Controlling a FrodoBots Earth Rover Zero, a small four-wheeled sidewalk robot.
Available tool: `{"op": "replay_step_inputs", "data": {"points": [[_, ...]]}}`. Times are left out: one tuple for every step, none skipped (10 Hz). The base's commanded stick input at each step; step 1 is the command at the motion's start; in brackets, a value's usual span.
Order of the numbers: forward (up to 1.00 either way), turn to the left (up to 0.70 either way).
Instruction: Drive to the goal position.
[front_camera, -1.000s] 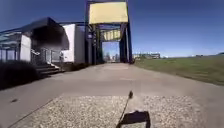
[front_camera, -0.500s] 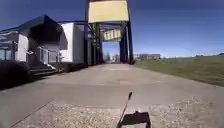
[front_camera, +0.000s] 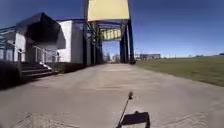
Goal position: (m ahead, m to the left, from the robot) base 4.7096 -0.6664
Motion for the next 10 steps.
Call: {"op": "replay_step_inputs", "data": {"points": [[1.00,0.00],[1.00,0.00],[1.00,0.00],[1.00,0.00],[1.00,0.00],[1.00,0.00],[1.00,0.00],[1.00,0.00],[1.00,0.00],[1.00,0.00]]}}
